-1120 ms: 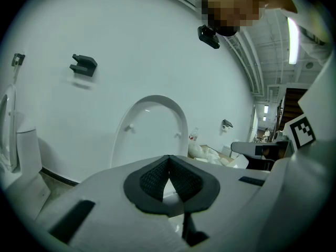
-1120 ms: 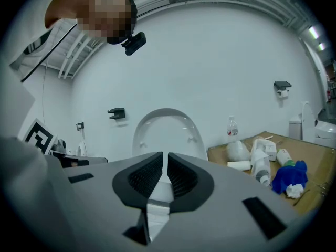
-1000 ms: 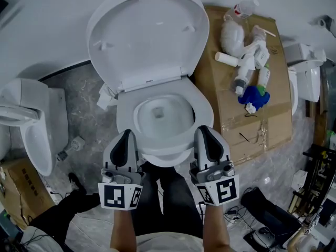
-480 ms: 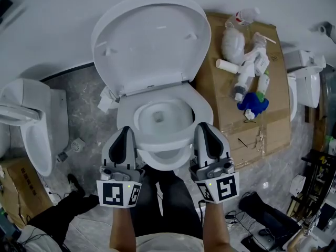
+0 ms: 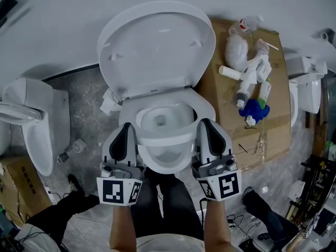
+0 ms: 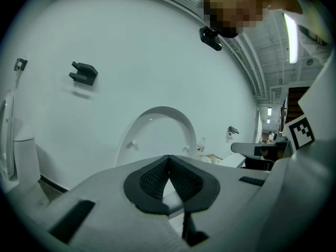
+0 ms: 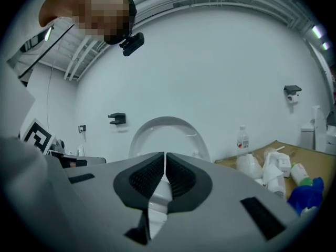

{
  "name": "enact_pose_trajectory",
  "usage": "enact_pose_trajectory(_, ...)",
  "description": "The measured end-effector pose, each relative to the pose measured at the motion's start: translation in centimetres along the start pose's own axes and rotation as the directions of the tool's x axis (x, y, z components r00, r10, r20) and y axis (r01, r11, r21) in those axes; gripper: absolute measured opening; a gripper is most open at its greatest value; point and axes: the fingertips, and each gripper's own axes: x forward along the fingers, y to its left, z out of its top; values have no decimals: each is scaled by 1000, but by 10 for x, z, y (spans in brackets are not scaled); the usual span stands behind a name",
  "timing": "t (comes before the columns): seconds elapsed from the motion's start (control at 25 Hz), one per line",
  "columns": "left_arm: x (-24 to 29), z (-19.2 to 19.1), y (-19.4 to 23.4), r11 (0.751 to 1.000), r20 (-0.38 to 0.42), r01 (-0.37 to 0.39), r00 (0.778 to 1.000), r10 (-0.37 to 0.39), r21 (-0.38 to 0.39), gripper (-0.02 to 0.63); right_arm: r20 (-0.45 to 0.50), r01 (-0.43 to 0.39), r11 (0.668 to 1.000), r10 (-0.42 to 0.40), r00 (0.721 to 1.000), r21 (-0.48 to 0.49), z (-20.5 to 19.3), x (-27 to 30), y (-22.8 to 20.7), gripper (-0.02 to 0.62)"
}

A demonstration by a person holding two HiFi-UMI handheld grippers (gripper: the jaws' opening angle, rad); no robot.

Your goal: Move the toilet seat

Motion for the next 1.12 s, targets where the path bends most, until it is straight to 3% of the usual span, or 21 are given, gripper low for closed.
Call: enact_pose_trajectory(1.12,44,32,26,999,77,-31,997,28,31,9,49,-53,998,55,997,-38,26,61,-11,18)
